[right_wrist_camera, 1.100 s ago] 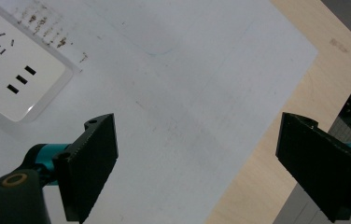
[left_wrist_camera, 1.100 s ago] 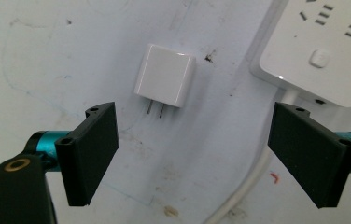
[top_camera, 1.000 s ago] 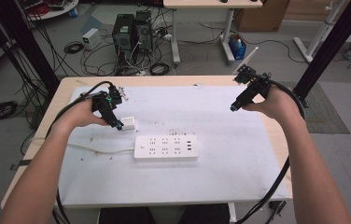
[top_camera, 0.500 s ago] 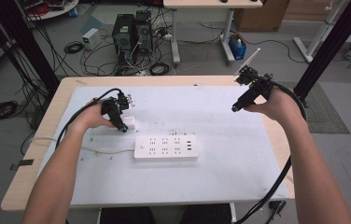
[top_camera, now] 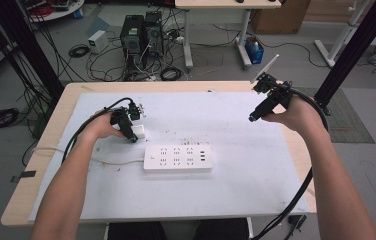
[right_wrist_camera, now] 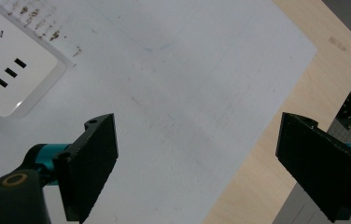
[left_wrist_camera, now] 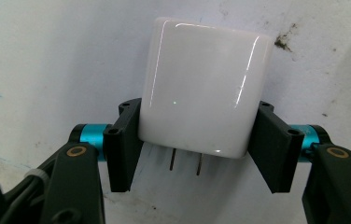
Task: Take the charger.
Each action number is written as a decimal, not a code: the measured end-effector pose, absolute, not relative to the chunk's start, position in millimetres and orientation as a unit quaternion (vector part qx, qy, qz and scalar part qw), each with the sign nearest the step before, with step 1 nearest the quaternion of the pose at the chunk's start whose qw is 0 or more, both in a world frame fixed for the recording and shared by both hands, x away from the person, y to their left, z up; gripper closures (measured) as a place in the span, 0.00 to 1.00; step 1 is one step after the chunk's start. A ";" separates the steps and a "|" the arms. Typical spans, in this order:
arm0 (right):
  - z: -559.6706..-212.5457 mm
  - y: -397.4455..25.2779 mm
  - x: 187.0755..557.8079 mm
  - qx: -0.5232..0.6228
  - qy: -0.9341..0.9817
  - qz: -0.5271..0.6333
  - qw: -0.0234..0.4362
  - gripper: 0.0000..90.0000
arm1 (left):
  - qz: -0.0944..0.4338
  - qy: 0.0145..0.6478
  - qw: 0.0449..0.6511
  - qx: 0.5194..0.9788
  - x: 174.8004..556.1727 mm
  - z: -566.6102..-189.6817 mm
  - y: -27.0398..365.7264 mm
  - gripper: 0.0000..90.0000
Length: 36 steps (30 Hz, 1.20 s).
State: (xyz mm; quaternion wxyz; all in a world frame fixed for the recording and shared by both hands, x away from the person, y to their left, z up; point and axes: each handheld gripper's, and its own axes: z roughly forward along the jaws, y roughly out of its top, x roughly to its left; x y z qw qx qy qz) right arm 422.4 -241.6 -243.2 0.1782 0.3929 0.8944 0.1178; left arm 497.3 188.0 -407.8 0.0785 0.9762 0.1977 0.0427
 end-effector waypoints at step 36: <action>-236.8 -228.8 414.7 0.407 0.892 0.103 0.169 0.14 | 0.105 0.189 0.166 0.962 415.3 -267.1 197.1 0.47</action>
